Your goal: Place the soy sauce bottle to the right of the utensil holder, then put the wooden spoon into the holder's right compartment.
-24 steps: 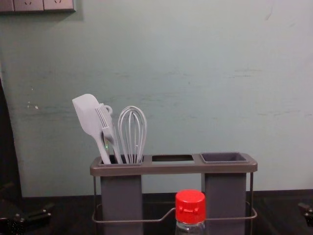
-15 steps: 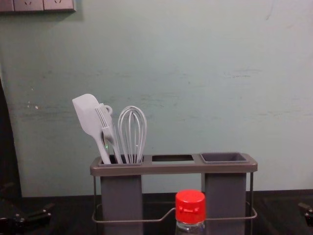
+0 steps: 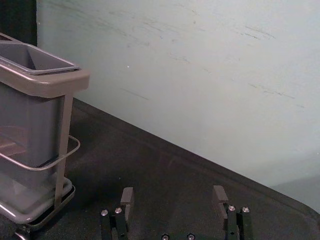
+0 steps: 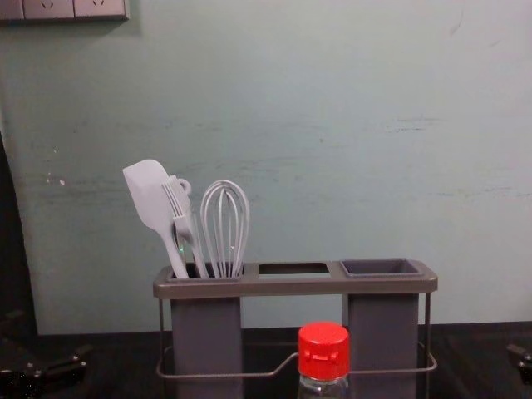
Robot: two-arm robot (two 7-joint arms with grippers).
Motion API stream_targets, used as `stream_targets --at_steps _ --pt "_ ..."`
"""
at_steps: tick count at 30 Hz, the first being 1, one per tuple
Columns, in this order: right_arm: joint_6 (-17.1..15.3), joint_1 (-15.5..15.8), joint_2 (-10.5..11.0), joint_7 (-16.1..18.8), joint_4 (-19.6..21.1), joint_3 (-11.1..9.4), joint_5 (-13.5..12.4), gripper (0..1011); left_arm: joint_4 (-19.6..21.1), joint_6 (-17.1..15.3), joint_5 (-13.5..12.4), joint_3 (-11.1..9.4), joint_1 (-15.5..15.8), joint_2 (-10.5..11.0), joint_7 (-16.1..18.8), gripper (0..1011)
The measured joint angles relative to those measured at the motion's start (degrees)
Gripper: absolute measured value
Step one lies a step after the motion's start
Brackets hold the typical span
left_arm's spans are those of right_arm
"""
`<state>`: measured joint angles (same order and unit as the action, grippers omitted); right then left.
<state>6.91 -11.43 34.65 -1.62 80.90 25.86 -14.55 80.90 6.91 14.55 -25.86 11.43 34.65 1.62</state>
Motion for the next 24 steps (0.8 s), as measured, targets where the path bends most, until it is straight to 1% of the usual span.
stream_targets --at_steps 23,24 --pt "0.0 0.0 0.0 0.0 0.0 0.0 0.0 1002 0.0 0.0 0.0 0.0 0.0 0.0 0.0 1011" --pt "0.1 0.3 -0.1 -0.1 0.3 -0.3 0.2 1002 0.0 0.0 0.0 0.0 0.0 0.0 0.0 1011"
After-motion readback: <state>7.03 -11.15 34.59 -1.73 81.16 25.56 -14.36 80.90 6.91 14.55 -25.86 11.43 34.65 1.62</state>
